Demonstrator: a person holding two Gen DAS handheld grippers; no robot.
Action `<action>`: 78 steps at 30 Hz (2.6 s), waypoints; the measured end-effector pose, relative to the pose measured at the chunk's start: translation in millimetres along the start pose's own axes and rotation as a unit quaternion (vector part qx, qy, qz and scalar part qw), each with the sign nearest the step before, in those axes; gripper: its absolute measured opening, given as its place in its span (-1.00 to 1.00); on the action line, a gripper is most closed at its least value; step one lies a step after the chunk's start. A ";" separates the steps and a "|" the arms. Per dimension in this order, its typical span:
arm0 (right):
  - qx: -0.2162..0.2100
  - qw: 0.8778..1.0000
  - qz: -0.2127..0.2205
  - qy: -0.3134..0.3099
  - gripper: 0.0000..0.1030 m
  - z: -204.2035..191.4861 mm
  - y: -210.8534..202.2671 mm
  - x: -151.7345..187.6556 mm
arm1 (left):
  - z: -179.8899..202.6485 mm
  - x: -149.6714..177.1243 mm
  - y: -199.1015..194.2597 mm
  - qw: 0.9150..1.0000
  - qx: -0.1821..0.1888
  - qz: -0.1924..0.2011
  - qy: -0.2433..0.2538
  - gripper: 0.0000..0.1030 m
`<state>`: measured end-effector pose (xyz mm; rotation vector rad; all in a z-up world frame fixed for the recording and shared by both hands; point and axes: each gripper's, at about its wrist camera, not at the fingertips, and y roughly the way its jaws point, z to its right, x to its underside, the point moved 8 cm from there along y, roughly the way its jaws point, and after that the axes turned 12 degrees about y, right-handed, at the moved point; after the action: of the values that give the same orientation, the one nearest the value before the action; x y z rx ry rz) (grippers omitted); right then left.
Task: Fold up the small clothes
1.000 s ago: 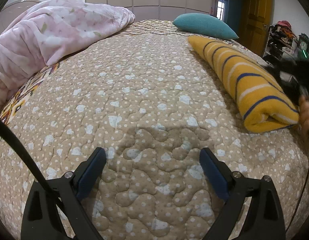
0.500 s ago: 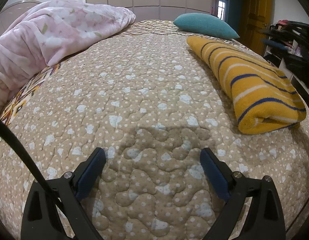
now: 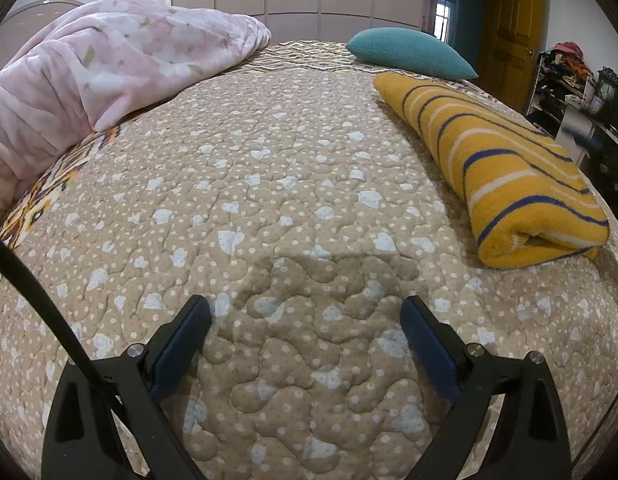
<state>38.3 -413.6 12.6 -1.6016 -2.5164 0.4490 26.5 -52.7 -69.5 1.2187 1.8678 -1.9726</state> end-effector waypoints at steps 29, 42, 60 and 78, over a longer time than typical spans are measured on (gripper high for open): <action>-0.062 0.971 -0.219 -0.074 0.05 -1.1 4.3 142.8 | 0.9 -1.2 1.7 1.000 -0.010 -0.013 0.001 0.94; 0.129 0.989 0.024 -0.070 0.06 72.9 -35.8 49.6 | 3.1 2.0 2.6 1.000 -0.009 -0.024 0.002 1.00; 0.113 0.972 0.014 -0.207 0.21 16.6 -76.8 128.3 | 19.0 -12.6 -64.9 0.998 -0.007 0.016 -0.056 1.00; 0.069 0.957 -0.214 -0.183 0.11 1.1 134.7 185.3 | -18.5 3.5 -68.2 0.997 -0.013 0.008 -0.082 1.00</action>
<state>74.6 -193.8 -40.6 -0.9494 -2.9085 0.9029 -9.9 -20.8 -17.9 1.0272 1.7923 -1.9697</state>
